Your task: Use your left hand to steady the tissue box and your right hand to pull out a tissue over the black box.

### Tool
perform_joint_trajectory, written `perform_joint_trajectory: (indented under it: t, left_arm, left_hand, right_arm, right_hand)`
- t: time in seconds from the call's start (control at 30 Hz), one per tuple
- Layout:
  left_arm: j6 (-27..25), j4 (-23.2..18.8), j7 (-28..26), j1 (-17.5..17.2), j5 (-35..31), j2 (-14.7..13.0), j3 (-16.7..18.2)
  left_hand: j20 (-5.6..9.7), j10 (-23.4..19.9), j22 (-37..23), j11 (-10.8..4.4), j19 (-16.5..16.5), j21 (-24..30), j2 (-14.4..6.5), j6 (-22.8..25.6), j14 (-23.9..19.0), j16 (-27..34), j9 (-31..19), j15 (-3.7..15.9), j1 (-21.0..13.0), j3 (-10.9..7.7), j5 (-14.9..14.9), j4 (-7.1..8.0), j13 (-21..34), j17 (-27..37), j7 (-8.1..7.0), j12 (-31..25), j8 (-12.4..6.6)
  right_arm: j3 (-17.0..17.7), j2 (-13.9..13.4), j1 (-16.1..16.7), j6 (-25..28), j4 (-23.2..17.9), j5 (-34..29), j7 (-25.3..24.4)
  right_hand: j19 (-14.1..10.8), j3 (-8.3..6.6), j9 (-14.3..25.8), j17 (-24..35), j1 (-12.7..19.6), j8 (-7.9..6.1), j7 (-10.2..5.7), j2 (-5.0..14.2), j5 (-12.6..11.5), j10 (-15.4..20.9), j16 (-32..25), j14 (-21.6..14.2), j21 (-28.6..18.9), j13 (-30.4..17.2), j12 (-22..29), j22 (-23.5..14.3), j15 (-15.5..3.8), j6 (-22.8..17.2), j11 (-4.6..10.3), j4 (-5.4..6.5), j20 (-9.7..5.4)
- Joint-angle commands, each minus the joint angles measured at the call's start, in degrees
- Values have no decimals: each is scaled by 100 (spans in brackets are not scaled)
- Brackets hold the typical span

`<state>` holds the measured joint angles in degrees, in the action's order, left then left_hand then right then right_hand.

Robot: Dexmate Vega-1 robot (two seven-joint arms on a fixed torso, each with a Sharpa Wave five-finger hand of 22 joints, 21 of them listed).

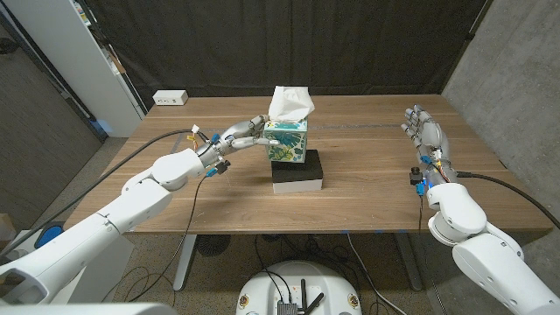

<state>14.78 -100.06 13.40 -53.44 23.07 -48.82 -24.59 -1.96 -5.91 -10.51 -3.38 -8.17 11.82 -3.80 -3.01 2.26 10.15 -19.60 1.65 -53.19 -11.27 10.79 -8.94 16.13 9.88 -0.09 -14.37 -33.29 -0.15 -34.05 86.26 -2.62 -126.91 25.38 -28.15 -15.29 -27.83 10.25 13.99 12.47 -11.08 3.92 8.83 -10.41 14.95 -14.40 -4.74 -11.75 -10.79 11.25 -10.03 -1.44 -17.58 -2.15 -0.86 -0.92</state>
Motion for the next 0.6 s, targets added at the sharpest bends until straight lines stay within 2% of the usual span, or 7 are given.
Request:
perform_joint_trajectory:
  t: [0.03,0.6]
  left_arm:
    - [-35,85,61,88,29,50,-60]
    - [-19,167,123,193,18,98,-113]
  left_hand:
    - [21,-22,-28,10,21,21,-36,-49,41,16,-8,9,32,-49,-7,-11,17,-5,13,7,-33]
    - [20,-12,-27,-12,20,23,-39,-64,46,18,-15,14,43,-59,-8,-12,26,-6,8,16,-72]
  right_arm:
    - [156,-40,64,267,-343,-154,-23]
    - [364,-19,177,727,-699,-225,-48]
  right_hand:
    - [-36,-41,18,25,45,22,32,181,-21,-22,-40,-11,-9,-28,9,-5,44,-4,-32,8,17]
    - [-34,-54,19,44,38,28,32,171,-19,-42,-41,3,-3,-28,2,-5,52,21,-29,33,16]
